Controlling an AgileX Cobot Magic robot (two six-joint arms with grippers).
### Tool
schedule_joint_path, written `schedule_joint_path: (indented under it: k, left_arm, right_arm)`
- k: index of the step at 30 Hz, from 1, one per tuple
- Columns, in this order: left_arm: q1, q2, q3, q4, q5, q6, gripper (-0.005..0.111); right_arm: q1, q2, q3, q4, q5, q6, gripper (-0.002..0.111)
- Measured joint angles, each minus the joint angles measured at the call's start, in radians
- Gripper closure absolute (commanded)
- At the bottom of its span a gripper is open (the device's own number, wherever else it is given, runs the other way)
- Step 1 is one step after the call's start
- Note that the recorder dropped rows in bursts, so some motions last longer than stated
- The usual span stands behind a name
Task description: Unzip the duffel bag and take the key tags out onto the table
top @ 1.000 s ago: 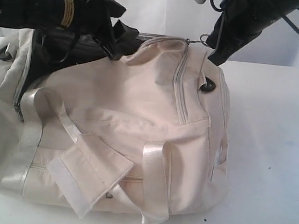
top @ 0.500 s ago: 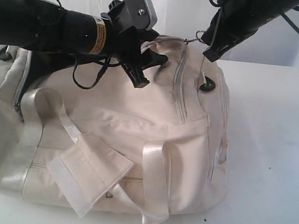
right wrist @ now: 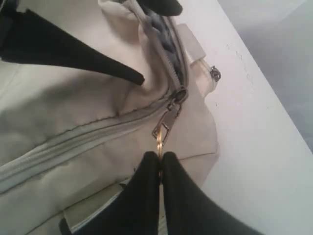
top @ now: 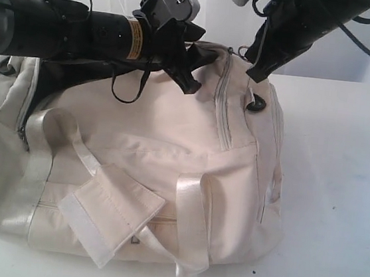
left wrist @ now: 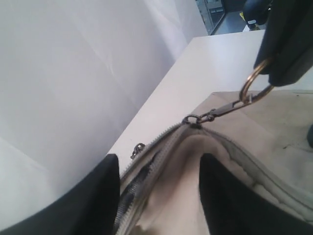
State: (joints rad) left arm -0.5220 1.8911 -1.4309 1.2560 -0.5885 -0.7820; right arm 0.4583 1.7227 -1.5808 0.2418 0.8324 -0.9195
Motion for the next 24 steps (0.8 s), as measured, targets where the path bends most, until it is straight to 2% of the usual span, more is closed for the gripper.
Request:
schedule_joint_path:
  k: [2, 6, 14, 24]
  left_arm:
    - [0.0, 0.011, -0.006, -0.002, -0.002, -0.002, 0.071]
    - [0.0, 0.021, -0.009, 0.002, -0.004, -0.021, 0.107]
    - [0.0, 0.021, -0.009, 0.004, 0.003, -0.023, 0.107]
    - [-0.014, 0.021, -0.009, -0.066, 0.057, -0.024, 0.107]
  right_arm:
    - [0.0, 0.0, 0.0, 0.001, 0.0, 0.0, 0.108]
    - [0.0, 0.0, 0.0, 0.003, 0.0, 0.0, 0.108]
    - [0.0, 0.0, 0.0, 0.003, 0.002, 0.0, 0.108]
    - [0.0, -0.005, -0.002, -0.014, 0.102, 0.001, 0.108]
